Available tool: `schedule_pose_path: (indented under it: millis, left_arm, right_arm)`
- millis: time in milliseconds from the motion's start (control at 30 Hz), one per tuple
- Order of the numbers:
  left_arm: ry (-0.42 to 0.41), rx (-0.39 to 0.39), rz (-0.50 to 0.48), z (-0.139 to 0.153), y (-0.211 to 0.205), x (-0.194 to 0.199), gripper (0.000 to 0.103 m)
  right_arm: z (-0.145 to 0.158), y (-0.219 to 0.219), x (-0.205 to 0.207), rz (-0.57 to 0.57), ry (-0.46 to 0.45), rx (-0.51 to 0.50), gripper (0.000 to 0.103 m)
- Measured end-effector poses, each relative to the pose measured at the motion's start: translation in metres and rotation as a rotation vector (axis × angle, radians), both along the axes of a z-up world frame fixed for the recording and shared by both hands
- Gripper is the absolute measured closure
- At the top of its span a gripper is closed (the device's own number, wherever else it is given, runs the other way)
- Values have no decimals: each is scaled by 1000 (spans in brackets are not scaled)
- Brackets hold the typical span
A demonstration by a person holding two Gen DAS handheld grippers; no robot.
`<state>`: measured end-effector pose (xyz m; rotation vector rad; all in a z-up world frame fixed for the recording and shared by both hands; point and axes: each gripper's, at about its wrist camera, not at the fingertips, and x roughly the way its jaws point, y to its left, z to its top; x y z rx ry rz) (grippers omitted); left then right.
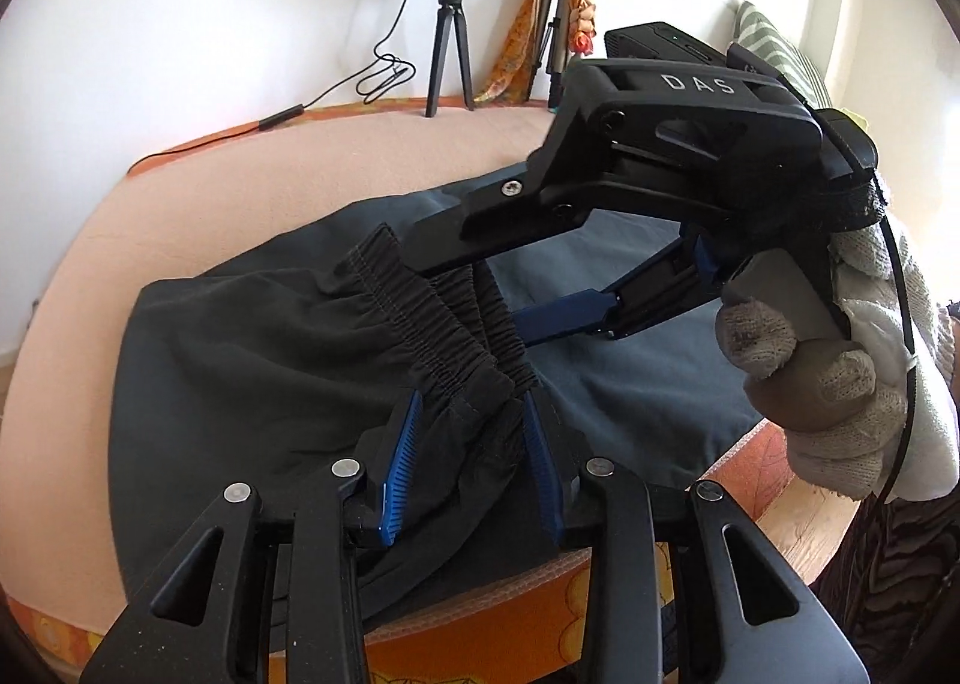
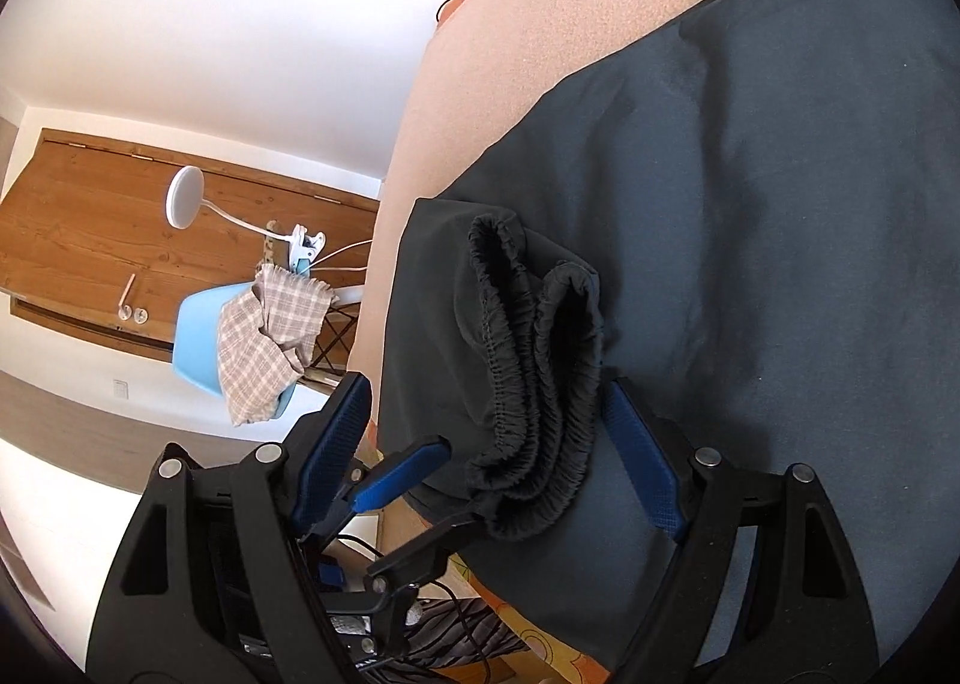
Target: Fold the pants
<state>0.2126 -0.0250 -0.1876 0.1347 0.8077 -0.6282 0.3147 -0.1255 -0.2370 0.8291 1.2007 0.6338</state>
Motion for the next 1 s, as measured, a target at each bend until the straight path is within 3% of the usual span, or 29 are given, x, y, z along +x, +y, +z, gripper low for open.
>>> schedule_pose_path:
  millis: [67, 300, 367, 467, 500, 533, 600, 800, 1000]
  left_arm:
    - [69, -33, -69, -7, -5, 2, 70]
    - [83, -97, -113, -12, -1, -10, 70]
    - [63, -68, -119, -10, -5, -16, 70]
    - [45, -31, -128, -7, -9, -20, 70]
    - [55, -41, -122, -5, -3, -21, 70]
    - [67, -52, -113, -2, 2, -21, 70]
    - [77, -55, -97, 5, 13, -21, 70]
    - [-8, -84, 59, 34, 62, -15, 70]
    - [-88, -32, 205, 45, 88, 4, 70]
  right_arm:
    - [-5, 1, 1, -11, 15, 4, 20]
    - [-7, 0, 1, -6, 2, -24, 22]
    - [-6, 0, 1, -2, -5, -41, 23]
    - [-2, 11, 1, 25, -41, -126, 41]
    - [0, 15, 1, 38, -55, -173, 54]
    - [0, 19, 0, 53, -67, -214, 69]
    - [0, 22, 0, 76, -77, -251, 81]
    - [12, 8, -2, 72, -116, -261, 84]
    - [39, -21, -11, 58, -168, -246, 84]
